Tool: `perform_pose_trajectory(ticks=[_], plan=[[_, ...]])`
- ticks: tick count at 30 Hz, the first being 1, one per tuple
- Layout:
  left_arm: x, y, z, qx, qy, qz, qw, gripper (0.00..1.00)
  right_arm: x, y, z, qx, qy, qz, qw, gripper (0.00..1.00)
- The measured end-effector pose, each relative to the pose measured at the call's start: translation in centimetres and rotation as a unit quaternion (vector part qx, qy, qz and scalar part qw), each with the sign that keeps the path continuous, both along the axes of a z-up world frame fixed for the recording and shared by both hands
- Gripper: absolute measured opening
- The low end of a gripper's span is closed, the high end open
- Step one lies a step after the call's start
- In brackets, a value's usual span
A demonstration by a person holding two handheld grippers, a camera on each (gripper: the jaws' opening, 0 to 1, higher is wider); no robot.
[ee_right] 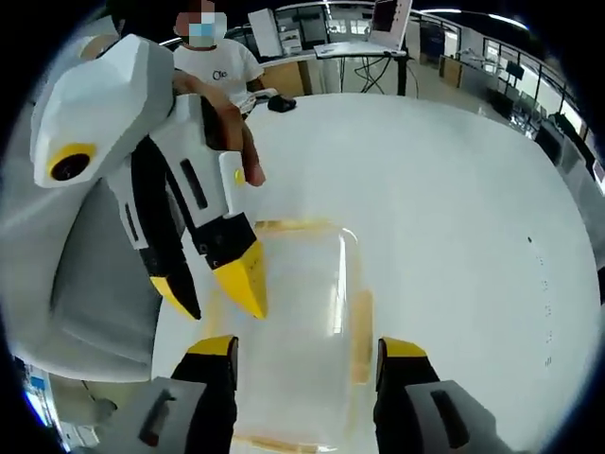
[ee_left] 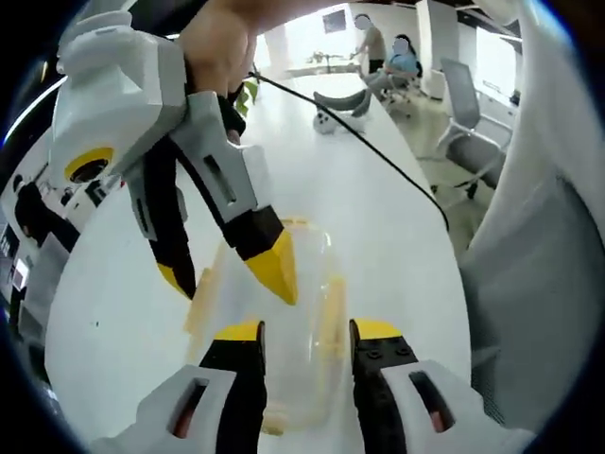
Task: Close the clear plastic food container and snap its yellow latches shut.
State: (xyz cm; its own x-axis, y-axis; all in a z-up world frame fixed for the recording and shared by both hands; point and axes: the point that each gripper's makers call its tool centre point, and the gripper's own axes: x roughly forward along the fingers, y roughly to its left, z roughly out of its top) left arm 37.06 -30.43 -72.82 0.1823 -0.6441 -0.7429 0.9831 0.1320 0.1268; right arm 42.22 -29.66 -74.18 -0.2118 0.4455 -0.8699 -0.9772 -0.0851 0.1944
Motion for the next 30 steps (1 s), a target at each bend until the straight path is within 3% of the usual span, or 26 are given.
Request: perform_pose_trajectory(ticks=[2, 3, 7, 12, 26, 30], plan=[[0.2, -0.1, -0.1, 0.001, -0.010, -0.001, 1.0000, 0.33, -0.1, 0.1, 0.0, -0.001, 0.001, 0.003, 1.0000, 0.58], [0.4, 0.1, -0.1, 0.013, -0.031, -0.012, 0.9994, 0.32, -0.1, 0.2, 0.0, -0.001, 0.001, 0.008, 1.0000, 0.58], [0.0, -0.3, -0.3, 0.007, -0.029, -0.014, 0.9994, 0.36, -0.2, 0.2, -0.1, -0.007, 0.012, 0.008, 0.9999, 0.58], [0.5, -0.4, -0.6, 0.021, -0.068, -0.027, 0.9971, 0.37, -0.5, 0.3, -0.2, -0.010, 0.019, 0.011, 0.9997, 0.59], [0.8, -0.9, -1.1, 0.038, -0.106, -0.058, 0.9919, 0.42, -0.4, 0.5, -0.2, -0.024, 0.003, 0.023, 0.9994, 0.59], [0.9, -0.9, -1.1, 0.038, -0.105, -0.060, 0.9919, 0.42, -0.4, 0.6, -0.3, -0.029, 0.014, 0.011, 0.9994, 0.60]])
